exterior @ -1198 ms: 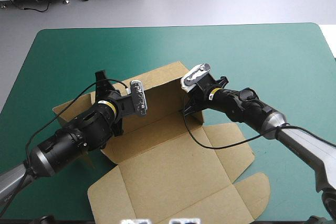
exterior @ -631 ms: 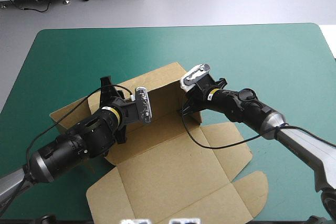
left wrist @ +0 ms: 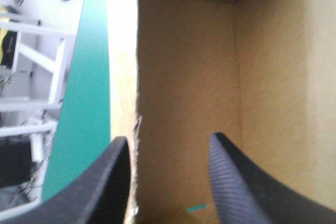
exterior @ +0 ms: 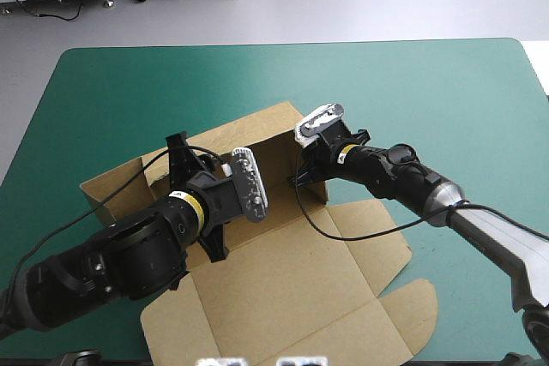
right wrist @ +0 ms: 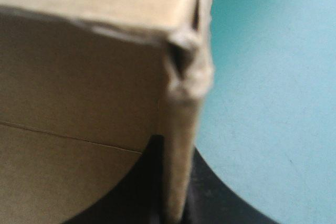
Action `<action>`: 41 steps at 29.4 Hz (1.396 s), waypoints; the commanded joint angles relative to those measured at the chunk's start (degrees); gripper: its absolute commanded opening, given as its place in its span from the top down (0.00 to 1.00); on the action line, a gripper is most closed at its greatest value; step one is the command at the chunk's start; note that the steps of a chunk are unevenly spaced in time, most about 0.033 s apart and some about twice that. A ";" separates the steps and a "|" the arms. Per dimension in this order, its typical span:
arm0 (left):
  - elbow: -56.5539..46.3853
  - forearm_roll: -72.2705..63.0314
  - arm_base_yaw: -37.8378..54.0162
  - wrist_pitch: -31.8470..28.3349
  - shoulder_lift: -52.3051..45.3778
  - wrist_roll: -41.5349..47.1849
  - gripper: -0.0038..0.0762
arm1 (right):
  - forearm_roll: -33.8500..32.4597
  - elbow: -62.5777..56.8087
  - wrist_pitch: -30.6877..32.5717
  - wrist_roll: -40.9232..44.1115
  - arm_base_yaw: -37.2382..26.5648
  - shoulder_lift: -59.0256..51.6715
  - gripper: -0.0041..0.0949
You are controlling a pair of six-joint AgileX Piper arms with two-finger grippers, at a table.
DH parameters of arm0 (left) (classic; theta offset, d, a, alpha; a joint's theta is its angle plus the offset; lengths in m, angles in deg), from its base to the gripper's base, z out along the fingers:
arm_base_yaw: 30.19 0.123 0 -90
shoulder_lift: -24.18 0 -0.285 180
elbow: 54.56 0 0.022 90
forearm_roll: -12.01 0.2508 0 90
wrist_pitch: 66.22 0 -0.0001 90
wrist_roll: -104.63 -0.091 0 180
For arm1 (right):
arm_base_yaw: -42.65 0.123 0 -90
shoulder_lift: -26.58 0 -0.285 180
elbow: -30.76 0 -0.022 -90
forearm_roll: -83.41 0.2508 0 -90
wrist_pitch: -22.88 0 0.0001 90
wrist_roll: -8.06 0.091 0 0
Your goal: Fold the box
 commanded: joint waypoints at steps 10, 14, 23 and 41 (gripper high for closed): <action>22.54 -14.87 -2.53 2.76 -1.80 7.36 0.95 | -4.92 11.16 19.37 8.93 -2.29 -1.69 0.98; 27.79 -23.27 2.88 2.87 -1.92 8.16 0.95 | -4.92 13.87 24.41 9.30 -5.37 -3.25 0.98; 30.78 -10.49 25.06 2.87 -2.80 6.09 0.95 | -4.21 18.64 39.73 9.27 -10.93 -6.00 0.98; 22.98 -46.25 81.38 -5.69 12.59 -3.90 0.95 | 0.49 28.04 56.17 8.91 -12.47 -7.19 0.98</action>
